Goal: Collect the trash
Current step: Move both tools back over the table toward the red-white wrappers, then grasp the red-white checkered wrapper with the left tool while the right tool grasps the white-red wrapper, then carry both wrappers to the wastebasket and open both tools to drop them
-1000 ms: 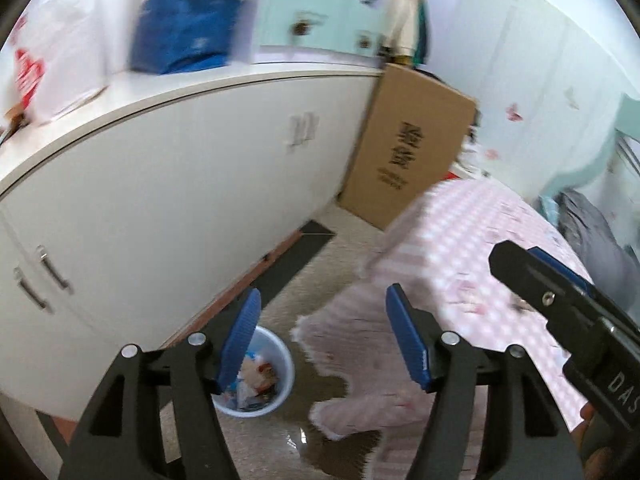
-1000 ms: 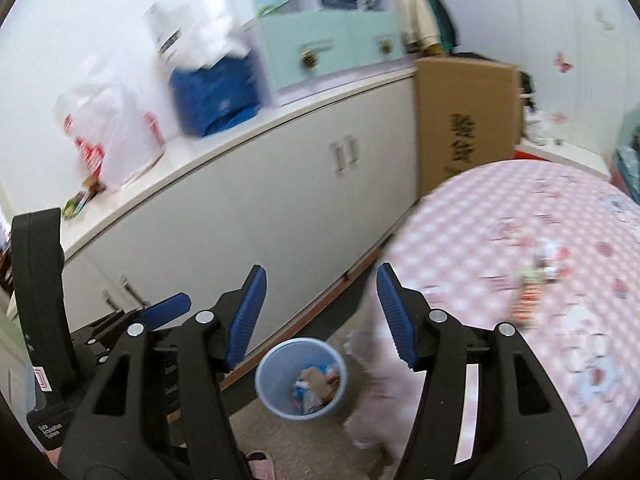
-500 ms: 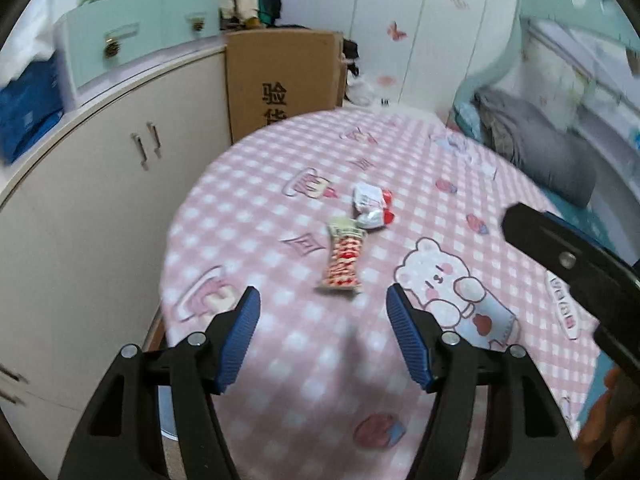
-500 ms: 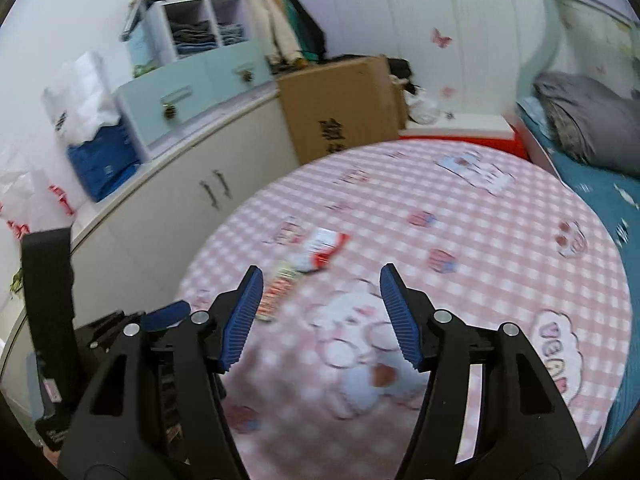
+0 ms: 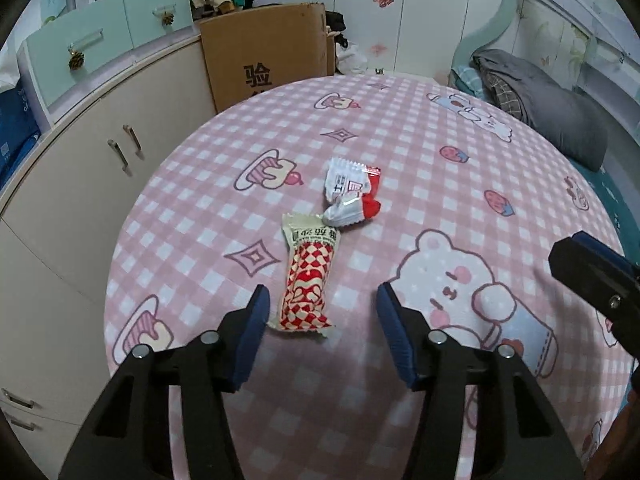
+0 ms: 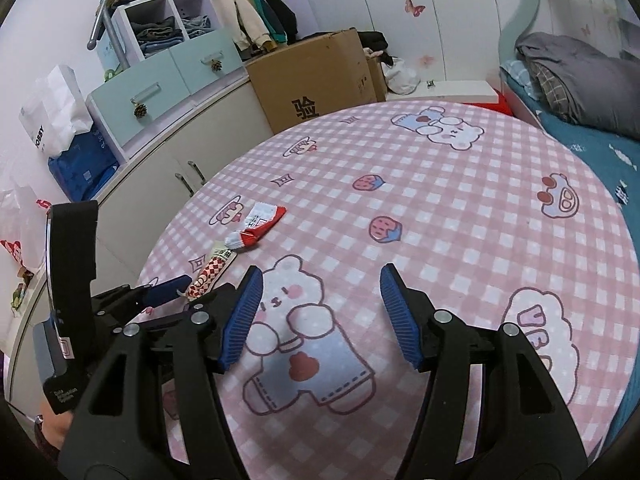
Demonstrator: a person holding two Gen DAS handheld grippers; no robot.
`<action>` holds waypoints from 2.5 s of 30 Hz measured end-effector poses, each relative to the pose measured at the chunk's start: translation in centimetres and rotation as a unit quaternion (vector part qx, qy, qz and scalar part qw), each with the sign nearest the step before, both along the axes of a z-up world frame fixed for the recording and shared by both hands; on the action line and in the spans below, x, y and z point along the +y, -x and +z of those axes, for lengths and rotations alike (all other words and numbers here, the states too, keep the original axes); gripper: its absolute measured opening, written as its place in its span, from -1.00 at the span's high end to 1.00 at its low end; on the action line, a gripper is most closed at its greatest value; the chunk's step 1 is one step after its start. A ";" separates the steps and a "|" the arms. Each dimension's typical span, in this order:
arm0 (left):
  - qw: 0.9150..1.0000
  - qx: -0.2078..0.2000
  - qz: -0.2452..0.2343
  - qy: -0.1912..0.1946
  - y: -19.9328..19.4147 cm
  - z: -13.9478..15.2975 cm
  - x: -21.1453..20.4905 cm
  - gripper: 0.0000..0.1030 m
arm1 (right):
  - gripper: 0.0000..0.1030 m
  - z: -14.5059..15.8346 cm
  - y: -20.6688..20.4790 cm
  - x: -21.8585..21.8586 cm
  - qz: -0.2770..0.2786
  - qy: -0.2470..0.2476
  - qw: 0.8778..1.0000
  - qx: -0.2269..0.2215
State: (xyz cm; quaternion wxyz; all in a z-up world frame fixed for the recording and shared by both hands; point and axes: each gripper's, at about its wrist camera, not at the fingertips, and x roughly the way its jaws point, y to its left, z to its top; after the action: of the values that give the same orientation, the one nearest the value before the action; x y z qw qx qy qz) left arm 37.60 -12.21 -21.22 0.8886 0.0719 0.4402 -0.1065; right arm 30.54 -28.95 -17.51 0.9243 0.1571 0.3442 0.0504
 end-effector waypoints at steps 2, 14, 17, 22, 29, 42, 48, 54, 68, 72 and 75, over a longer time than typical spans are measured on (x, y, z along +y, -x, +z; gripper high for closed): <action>1.000 -0.003 -0.001 -0.001 -0.1 -0.1 -0.1 0.02 | -0.18 -0.2 -0.2 -0.2 -0.001 0.001 1.000 0.000; 0.999 -0.024 0.010 0.026 0.4 0.4 1.6 0.54 | -0.18 -0.2 -1.4 0.7 0.007 -0.001 1.000 0.011; 0.999 -0.030 0.023 0.040 0.4 1.0 3.0 0.62 | -0.18 0.0 -2.0 1.2 0.009 -0.002 1.000 0.013; 0.996 -0.037 0.049 0.064 0.2 1.8 5.7 0.66 | -0.22 -0.4 -3.3 2.2 0.008 -0.009 1.000 0.022; 0.992 -0.055 0.064 0.091 0.2 2.5 8.4 0.67 | -0.26 -0.9 -5.8 4.5 0.022 -0.012 0.999 0.033; 0.990 -0.064 0.075 0.097 -0.5 3.4 10.2 0.67 | 0.41 -2.7 -11.3 10.8 0.051 0.092 0.992 0.075; 0.991 -0.064 0.055 0.101 0.7 3.8 8.5 0.67 | 0.49 -2.8 -8.9 8.8 0.076 0.041 0.994 0.072; 0.992 -0.062 0.031 0.106 3.4 4.5 5.7 0.67 | 0.49 -1.9 -4.1 5.6 0.064 -0.012 0.996 0.058; 0.990 -0.058 -0.005 0.128 10.3 6.6 0.7 0.67 | 0.49 1.7 5.7 1.6 0.050 -0.068 0.996 0.006; 0.990 -0.060 -0.008 0.127 11.7 7.2 0.4 0.67 | 0.49 2.6 7.1 1.8 0.056 -0.070 0.996 -0.005; 0.990 -0.065 -0.005 0.127 12.6 7.7 0.9 0.67 | 0.49 2.9 7.8 2.4 0.065 -0.073 0.995 -0.010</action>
State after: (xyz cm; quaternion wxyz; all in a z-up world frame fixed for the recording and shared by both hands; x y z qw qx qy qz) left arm 24.98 -11.27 -13.51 0.9168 -0.0327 0.3636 -0.1615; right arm 22.75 -26.51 -14.57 0.9085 0.2013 0.3399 0.1366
